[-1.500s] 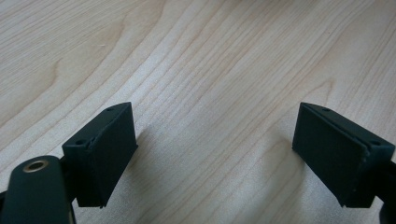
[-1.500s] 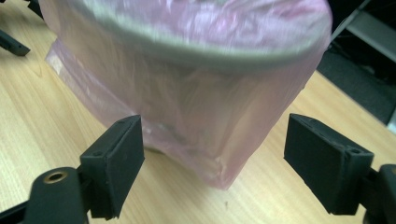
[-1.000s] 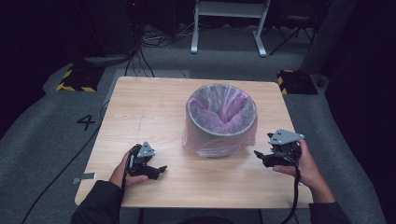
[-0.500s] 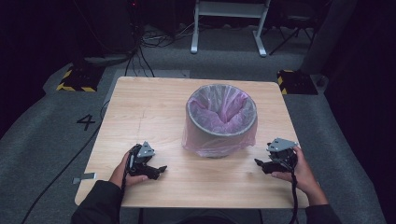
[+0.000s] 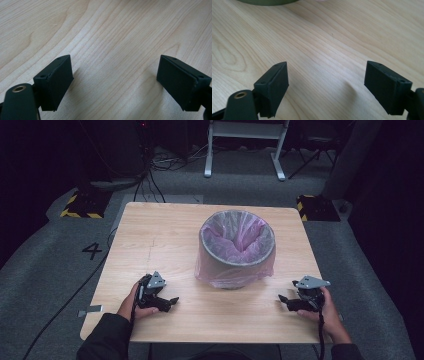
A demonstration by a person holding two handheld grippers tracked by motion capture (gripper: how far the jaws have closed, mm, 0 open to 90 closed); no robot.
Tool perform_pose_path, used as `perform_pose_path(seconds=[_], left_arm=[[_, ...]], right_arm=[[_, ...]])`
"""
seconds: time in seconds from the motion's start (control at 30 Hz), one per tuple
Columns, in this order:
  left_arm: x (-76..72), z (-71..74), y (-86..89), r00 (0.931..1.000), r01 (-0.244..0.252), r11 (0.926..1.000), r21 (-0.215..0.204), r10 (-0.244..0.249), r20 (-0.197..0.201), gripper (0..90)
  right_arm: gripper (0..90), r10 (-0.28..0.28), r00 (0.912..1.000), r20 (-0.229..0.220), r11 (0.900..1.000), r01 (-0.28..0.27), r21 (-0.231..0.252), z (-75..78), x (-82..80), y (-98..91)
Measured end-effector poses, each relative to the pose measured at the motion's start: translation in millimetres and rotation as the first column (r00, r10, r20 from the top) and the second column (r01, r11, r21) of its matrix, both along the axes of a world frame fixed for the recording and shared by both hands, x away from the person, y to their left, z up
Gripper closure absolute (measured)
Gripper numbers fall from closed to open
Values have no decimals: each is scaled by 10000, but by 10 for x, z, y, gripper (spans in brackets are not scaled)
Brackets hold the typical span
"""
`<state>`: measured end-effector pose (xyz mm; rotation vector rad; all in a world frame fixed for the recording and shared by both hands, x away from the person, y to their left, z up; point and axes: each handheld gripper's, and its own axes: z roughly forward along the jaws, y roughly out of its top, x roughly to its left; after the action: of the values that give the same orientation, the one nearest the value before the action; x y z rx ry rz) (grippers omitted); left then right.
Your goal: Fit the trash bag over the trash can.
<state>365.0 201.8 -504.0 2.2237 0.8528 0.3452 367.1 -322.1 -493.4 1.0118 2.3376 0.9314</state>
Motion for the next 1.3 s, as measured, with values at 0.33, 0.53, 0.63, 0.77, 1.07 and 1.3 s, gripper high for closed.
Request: perform_pose_path(seconds=[0.33, 0.53, 0.63, 0.77, 1.07, 1.3], left_arm=[[-2, -1, -1, 10000, -31, 10000, -11, 31, 6, 133], [-5, -1, 0, 10000, -64, 10000, -2, 64, 12, 133], [-6, 0, 0, 10000, -68, 10000, 5, 68, 13, 133], [-5, -1, 0, 10000, -65, 10000, -4, 65, 11, 133], [4, -1, -2, 10000, -34, 10000, -9, 34, 17, 132], [7, -2, -5, 10000, -53, 10000, -43, 53, -14, 132]], right_arm=[[176, -740, 9961, -487, 9928, 782, 905, -97, -23, -162], [149, -928, 9940, -572, 9912, 977, 897, -100, -15, -158], [144, -940, 9939, -582, 9910, 990, 898, -101, -13, -159], [141, -965, 9935, -597, 9908, 1016, 896, -101, -11, -158], [139, -1038, 9928, -594, 9900, 1089, 893, -102, -11, -151], [139, -1038, 9928, -598, 9900, 1089, 896, -102, -11, -152]])
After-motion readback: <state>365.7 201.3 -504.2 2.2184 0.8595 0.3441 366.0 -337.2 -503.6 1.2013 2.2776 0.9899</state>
